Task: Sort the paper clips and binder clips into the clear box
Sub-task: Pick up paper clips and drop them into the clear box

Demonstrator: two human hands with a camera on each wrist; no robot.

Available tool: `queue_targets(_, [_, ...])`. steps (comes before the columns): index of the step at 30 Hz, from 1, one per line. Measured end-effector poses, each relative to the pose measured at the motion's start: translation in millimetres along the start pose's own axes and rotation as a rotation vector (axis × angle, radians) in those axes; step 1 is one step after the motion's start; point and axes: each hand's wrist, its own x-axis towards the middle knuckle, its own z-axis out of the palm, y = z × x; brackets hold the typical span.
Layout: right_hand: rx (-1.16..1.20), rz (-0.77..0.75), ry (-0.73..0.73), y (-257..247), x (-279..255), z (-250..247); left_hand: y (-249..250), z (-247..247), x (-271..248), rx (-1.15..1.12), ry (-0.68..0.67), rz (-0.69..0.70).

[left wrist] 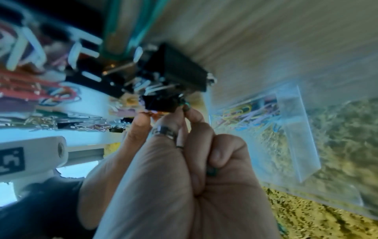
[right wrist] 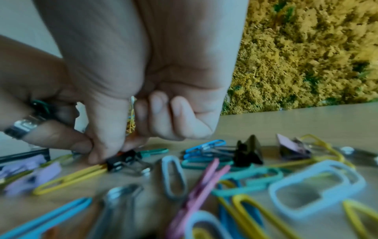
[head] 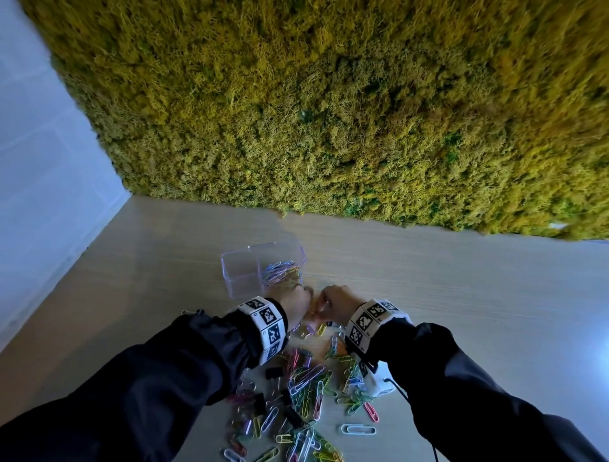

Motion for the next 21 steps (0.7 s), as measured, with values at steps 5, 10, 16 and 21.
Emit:
queue_targets(5, [-0.138, -0.028, -0.052, -9.5, -8.8, 0.3, -18.6, -7.4, -11.1, -0.544, 0.016, -0.054])
queue_targets(10, [1.010, -0.020, 0.027, -8.9, -25.1, -19.0, -36.4, -24.1, -37.5, -1.588, -0.016, -0.209])
queue_targets(16, [1.832, -0.238, -0.065, 4.9, -37.5, -19.6, -42.1, -27.2, -45.5, -2.208, -0.255, -0.267])
queue_targets(21, [1.485, -0.117, -0.097, 7.1, -39.9, -13.9, -30.8, -11.4, -29.5, -1.683, -0.193, -0.376])
